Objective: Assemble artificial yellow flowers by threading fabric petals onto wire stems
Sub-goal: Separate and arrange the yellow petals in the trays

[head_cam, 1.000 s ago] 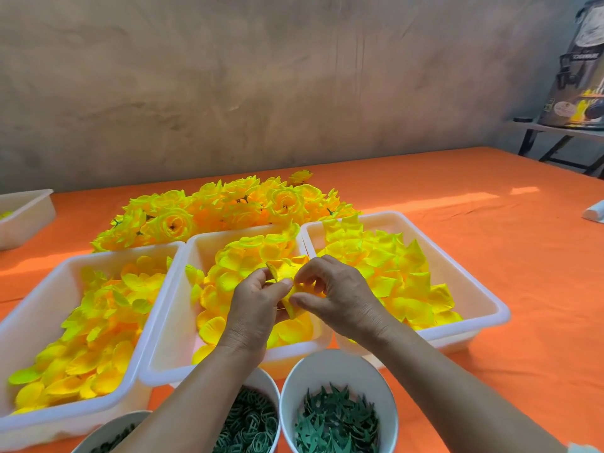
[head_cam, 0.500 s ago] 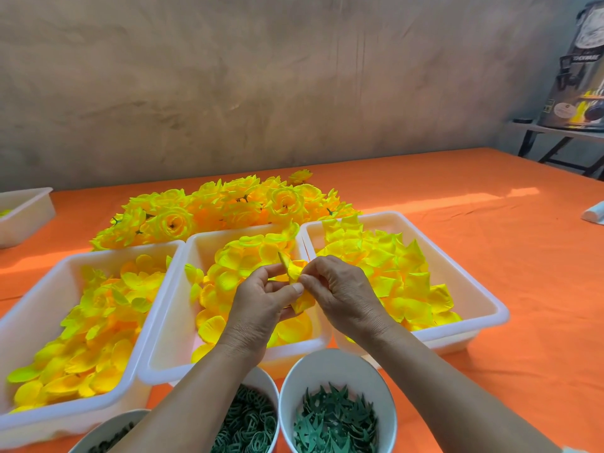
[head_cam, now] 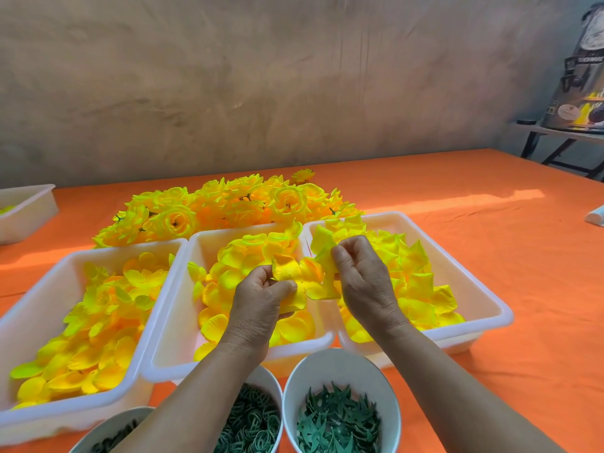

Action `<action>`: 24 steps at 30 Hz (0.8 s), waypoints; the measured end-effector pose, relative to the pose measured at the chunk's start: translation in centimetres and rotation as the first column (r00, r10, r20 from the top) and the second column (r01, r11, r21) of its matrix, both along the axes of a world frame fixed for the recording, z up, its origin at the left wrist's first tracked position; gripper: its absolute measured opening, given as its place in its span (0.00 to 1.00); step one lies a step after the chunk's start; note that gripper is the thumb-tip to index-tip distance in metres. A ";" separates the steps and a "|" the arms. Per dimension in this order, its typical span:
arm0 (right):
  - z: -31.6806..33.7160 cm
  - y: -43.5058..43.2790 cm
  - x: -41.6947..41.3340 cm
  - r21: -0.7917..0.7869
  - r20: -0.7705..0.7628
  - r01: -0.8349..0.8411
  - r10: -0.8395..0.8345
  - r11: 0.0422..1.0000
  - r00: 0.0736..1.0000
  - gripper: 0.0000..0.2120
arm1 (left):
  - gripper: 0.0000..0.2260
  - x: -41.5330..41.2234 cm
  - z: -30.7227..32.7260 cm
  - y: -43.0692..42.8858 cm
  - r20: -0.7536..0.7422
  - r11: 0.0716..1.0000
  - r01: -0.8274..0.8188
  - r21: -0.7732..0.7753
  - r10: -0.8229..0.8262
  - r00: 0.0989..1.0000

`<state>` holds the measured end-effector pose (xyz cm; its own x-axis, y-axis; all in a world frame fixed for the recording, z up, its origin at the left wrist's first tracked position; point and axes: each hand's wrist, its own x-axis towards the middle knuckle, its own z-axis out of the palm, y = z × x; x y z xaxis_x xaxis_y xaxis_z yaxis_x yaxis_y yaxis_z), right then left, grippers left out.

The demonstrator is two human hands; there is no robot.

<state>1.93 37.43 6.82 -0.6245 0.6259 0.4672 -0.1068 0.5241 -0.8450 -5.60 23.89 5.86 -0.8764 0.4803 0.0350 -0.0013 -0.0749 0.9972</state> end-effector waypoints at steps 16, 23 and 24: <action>3.2 4.5 -0.9 0.340 0.256 0.324 -0.419 0.883 0.871 0.13 | 0.07 0.4 0.6 -0.2 0.041 0.999 -0.024 -0.026 0.025 0.999; 1.6 -1.4 0.6 0.359 0.290 -0.213 0.109 0.909 0.951 0.06 | 0.08 0.3 0.5 0.0 0.076 1.000 -0.009 0.006 0.008 0.997; 1.2 -2.0 0.7 0.352 0.323 -0.248 0.132 0.903 0.937 0.07 | 0.08 0.3 0.4 0.0 0.075 1.000 -0.003 0.009 0.002 0.997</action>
<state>2.58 35.45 8.02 -0.8549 0.2914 0.4292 -0.0230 0.8052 -0.5926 -5.27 23.88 6.31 -0.8780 0.4779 -0.0263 -0.0755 -0.0840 0.9936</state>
